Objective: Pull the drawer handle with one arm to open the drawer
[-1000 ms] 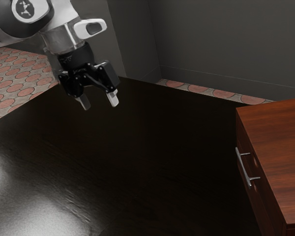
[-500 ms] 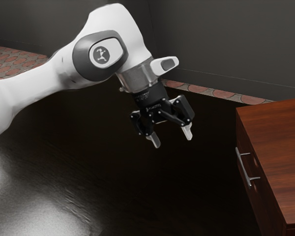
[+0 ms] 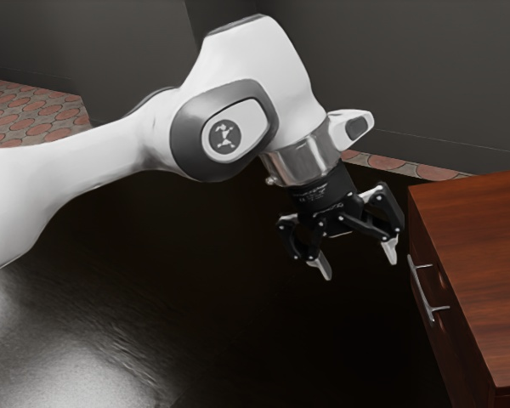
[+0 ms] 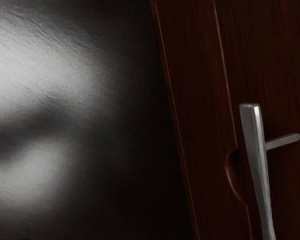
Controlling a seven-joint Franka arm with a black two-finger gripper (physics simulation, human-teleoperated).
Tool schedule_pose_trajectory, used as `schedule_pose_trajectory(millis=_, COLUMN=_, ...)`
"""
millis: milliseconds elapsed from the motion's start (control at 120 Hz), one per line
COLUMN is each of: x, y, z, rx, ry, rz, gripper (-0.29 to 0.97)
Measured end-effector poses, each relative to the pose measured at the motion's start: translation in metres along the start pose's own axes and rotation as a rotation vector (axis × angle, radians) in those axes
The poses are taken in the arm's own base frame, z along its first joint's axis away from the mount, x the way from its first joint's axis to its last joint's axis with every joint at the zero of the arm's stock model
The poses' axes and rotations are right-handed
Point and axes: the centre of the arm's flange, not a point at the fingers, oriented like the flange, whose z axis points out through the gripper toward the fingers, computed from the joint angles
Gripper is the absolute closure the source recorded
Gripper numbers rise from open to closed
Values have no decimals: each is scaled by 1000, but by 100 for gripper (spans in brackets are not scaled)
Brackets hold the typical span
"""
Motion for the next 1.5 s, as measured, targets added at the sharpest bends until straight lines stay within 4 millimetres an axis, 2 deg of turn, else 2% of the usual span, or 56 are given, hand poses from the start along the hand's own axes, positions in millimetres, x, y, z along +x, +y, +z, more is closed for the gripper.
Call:
schedule_pose_trajectory(millis=292, x=8, y=3, z=9, rx=-27, ry=14, rz=-148, gripper=6)
schedule_pose_trajectory(millis=492, x=1, y=5, z=27, rx=-23, ry=7, rz=-211, gripper=14)
schedule_pose_trajectory(millis=583, x=11, y=-20, z=29, rx=-53, ry=3, rz=-286, gripper=16)
schedule_pose_trajectory(millis=675, x=10, y=-21, z=20, rx=-100, ry=13, rz=-301, gripper=17)
schedule_pose_trajectory(millis=983, x=25, y=-13, z=27, rx=-182, ry=44, rz=-210, gripper=19)
schedule_pose_trajectory(millis=1500, x=9, y=9, z=48, rx=-185, ry=57, rz=-59, gripper=21)
